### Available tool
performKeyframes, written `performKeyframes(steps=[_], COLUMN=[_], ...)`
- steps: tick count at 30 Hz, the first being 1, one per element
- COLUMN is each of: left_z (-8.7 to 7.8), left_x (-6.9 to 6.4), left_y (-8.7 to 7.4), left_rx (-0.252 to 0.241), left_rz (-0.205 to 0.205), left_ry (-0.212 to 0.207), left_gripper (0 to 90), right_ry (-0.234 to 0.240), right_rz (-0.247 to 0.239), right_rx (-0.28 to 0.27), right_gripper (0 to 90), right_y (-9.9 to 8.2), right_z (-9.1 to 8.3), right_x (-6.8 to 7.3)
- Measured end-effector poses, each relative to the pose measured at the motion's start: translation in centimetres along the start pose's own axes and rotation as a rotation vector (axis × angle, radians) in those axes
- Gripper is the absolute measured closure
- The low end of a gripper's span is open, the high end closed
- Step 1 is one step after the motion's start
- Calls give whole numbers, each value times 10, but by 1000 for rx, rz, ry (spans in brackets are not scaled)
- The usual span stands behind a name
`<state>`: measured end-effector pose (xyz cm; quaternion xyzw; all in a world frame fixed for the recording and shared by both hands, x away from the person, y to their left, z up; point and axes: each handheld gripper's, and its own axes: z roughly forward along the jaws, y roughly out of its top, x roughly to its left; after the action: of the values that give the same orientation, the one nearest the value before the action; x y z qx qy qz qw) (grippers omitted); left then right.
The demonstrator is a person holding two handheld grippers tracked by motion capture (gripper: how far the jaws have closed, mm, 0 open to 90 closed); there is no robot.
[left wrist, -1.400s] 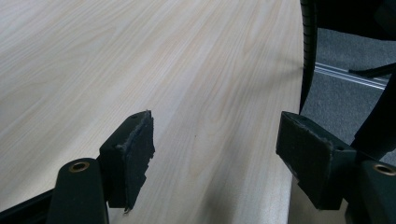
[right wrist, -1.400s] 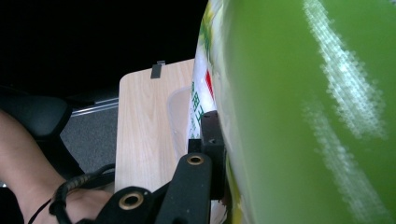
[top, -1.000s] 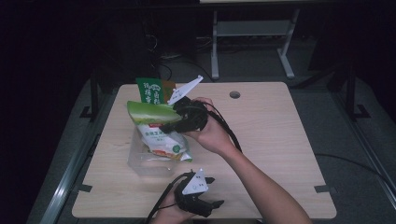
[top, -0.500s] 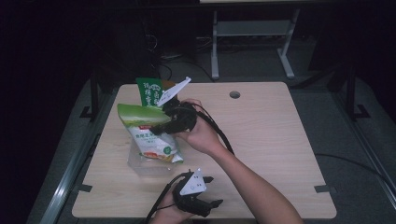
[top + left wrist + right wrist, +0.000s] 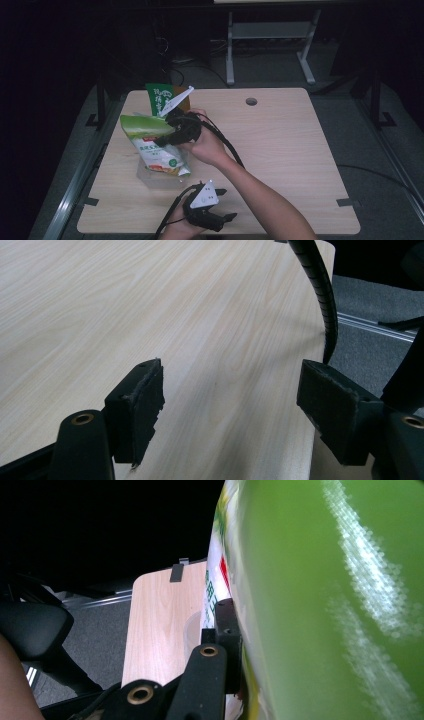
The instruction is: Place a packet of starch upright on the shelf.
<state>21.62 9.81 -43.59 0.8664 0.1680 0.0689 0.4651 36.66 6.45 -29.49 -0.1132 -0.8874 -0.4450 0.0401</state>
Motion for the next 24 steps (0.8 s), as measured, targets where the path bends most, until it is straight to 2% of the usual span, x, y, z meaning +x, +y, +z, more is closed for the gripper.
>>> performKeyframes(steps=[2, 4, 10, 18, 24], left_z=[-1, 0, 0, 0, 0], left_x=[1, -1, 0, -1, -2], left_y=[0, 0, 0, 0, 0], left_rx=[0, -18, -14, -11, -11], left_rz=[9, -10, -3, -3, -1], left_ry=[4, 1, 2, 0, 2], left_gripper=[263, 263, 262, 263, 262], right_ry=[5, 11, 34, 62, 63], right_rz=[2, 7, 12, 42, 45], right_rx=[3, 7, 15, -7, 25], right_gripper=[900, 900, 900, 900, 900], right_y=[0, -1, -2, -6, -18], right_z=[4, 10, 20, 27, 40], right_x=[-1, -3, -7, -11, -13])
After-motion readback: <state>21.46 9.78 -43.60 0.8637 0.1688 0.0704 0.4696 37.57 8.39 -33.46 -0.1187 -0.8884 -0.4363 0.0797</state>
